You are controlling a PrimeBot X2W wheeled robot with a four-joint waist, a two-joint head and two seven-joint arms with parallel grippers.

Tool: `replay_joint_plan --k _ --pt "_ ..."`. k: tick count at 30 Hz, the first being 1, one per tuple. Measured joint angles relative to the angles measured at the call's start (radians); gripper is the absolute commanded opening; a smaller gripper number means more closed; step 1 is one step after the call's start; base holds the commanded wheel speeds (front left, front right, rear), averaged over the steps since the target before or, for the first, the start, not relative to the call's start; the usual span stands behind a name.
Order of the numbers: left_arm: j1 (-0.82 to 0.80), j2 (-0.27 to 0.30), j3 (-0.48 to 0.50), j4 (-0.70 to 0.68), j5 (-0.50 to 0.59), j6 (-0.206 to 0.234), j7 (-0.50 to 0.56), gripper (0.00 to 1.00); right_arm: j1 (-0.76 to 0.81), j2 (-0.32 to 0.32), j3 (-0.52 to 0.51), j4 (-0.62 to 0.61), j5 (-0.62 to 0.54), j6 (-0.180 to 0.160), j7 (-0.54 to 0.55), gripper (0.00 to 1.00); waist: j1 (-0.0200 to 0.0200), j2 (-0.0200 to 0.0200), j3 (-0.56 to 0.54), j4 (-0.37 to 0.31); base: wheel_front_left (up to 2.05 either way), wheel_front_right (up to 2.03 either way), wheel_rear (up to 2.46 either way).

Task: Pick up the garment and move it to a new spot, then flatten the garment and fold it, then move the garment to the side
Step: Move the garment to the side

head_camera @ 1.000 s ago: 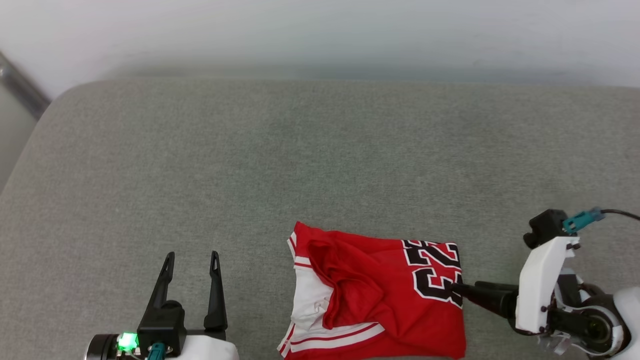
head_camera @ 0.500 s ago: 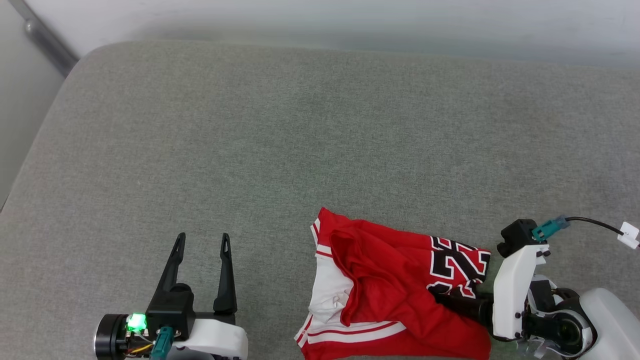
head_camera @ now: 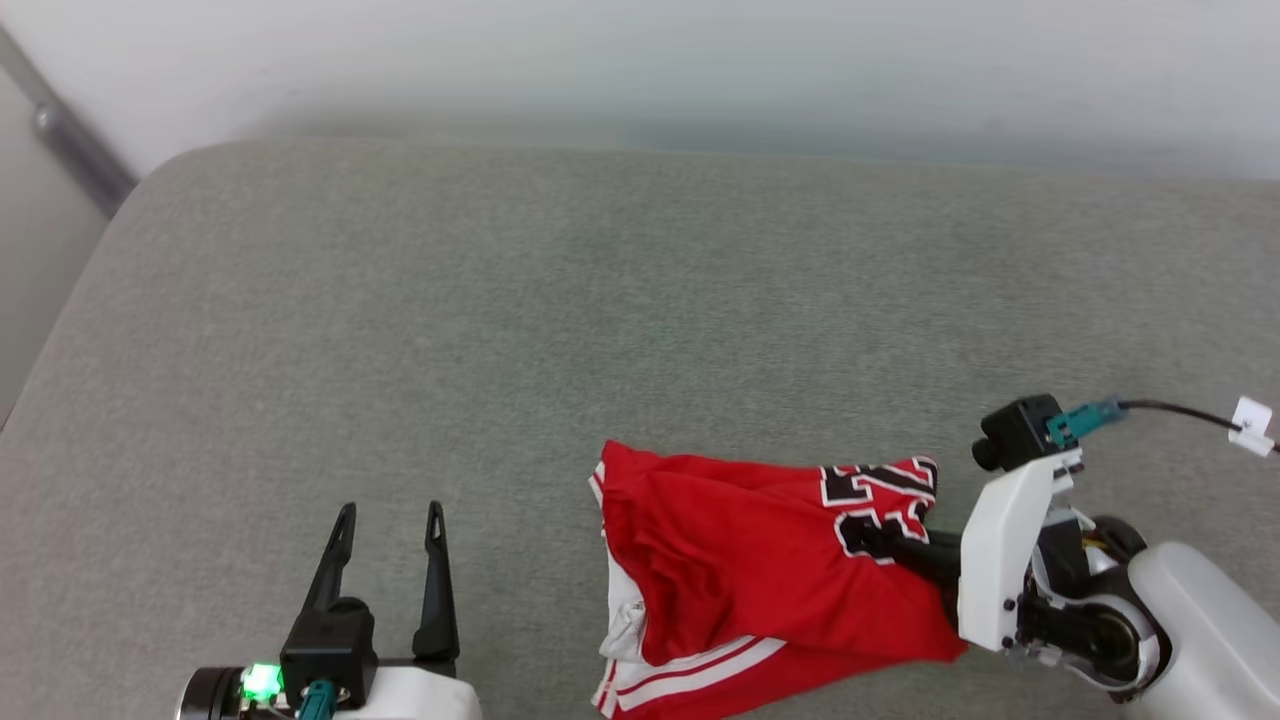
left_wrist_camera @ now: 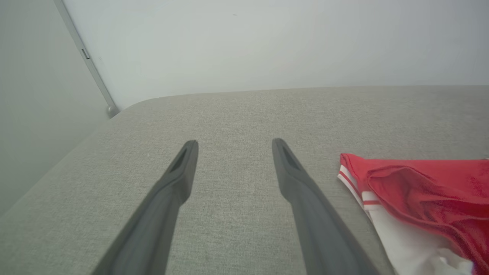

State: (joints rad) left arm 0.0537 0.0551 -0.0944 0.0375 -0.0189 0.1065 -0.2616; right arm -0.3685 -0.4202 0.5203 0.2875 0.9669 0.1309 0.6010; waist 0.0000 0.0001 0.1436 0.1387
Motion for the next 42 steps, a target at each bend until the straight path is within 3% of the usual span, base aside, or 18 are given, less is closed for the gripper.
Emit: replay_joint_plan --k 2,8,16,26,33,42 --pt "0.02 0.0 0.007 -0.001 0.0 0.003 0.0 1.0 -0.025 -0.018 0.021 -0.03 0.0 0.0 -0.016 0.0 0.0 0.0 -0.013 -0.021 0.0 0.0 0.0" --pt "0.073 0.0 0.043 -0.038 -0.005 0.017 0.0 1.0 -0.153 -0.151 0.121 -0.187 -0.057 0.0 -0.03 0.0 0.0 0.0 -0.045 -0.151 0.0 0.0 0.0" --pt "0.043 0.007 0.058 -0.075 0.004 0.002 -0.001 1.0 -0.264 -0.316 0.143 -0.214 -0.142 0.0 -0.03 0.0 0.0 0.0 0.003 -0.281 0.0 0.0 0.0" --pt "-0.038 0.048 0.066 -0.109 0.016 -0.019 -0.001 1.0 -0.4 -0.456 0.138 -0.005 -0.304 0.0 -0.099 0.0 0.0001 0.0 0.162 -0.35 0.0 0.0 0.0" --pt "-0.086 0.075 0.071 -0.135 0.018 -0.028 -0.001 1.0 -0.483 -0.473 0.074 0.176 -0.383 0.001 -0.156 0.0 0.0001 0.0 0.274 -0.366 0.0 0.0 0.0" --pt "-0.143 0.094 0.069 -0.156 0.022 -0.034 -0.001 1.0 -0.555 -0.441 -0.025 0.361 -0.416 0.0 -0.192 0.0 0.0002 0.0 0.376 -0.362 0.0 0.0 0.0"
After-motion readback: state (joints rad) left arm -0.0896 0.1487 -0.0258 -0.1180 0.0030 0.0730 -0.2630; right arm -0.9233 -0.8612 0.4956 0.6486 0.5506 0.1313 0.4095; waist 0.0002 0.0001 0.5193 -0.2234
